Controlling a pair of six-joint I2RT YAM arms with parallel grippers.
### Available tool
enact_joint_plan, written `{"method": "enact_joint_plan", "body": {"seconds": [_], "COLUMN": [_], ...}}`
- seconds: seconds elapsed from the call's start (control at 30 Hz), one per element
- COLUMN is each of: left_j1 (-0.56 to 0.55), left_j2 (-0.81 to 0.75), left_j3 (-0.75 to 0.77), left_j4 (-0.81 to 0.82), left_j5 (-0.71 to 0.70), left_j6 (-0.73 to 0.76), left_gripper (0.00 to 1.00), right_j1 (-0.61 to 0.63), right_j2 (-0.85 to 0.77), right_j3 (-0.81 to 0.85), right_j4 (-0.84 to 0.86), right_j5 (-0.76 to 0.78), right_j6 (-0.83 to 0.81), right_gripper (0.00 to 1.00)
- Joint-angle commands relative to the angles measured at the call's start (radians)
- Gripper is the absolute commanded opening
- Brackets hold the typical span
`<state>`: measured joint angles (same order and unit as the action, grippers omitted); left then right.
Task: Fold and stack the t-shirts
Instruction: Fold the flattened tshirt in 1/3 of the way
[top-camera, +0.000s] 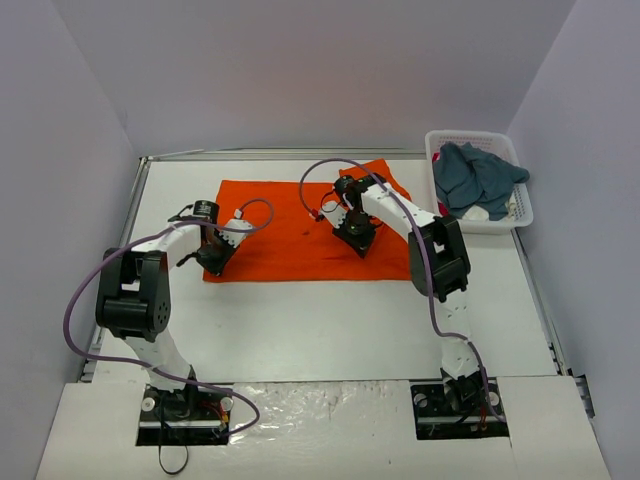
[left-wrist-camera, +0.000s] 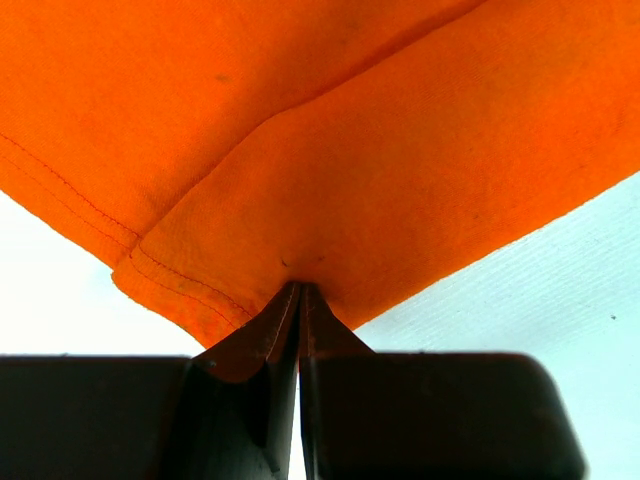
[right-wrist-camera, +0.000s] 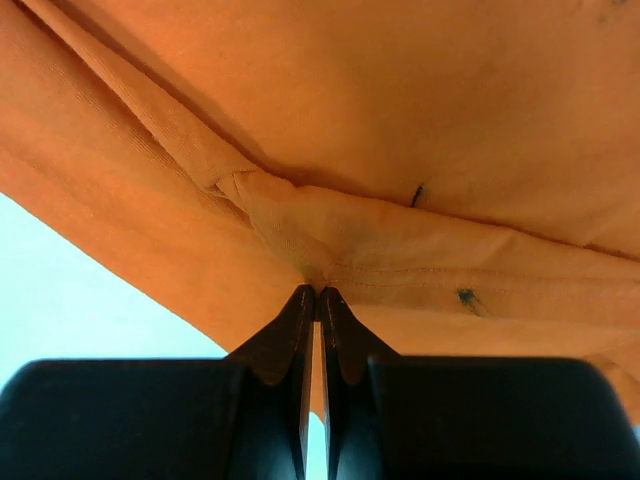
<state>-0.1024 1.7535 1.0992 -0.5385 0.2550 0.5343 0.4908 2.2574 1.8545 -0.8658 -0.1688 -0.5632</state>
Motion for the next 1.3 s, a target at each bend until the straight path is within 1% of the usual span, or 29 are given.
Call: {"method": "enact_joint_plan", "body": {"seconds": [0.0, 0.33, 0.7, 1.13, 1.27], "left_j1": [0.007, 0.007, 0.007, 0.004, 0.004], "left_j2": [0.041, 0.038, 0.037, 0.031, 0.031], "left_j3": [-0.055, -0.059, -0.061, -0.061, -0.061], "left_j4": [-0.02, -0.021, -0.029, -0.031, -0.031], "left_j5": [0.02, 0.017, 0.015, 0.02, 0.021], "left_j6": [0.003, 0.007, 0.007, 0.007, 0.006], "left_gripper": [0.02, 0.02, 0.02, 0.02, 0.02], "right_j1": [-0.001, -0.012, -0.026, -0.014, -0.005], "right_j2": [-0.018, -0.013, 0.065, 0.14, 0.145], "right_j3": [0.025, 0.12, 0.25, 0.344, 0.348], "right_j4": [-0.035, -0.047, -0.052, -0.064, -0.062], "right_j5": [0.032, 0.071, 0.083, 0.075, 0.072], "right_j6": [0.009, 0.016, 0.029, 0.005, -0.033], "right_gripper": [0.0, 0.0, 0.0, 0.0, 0.0]}}
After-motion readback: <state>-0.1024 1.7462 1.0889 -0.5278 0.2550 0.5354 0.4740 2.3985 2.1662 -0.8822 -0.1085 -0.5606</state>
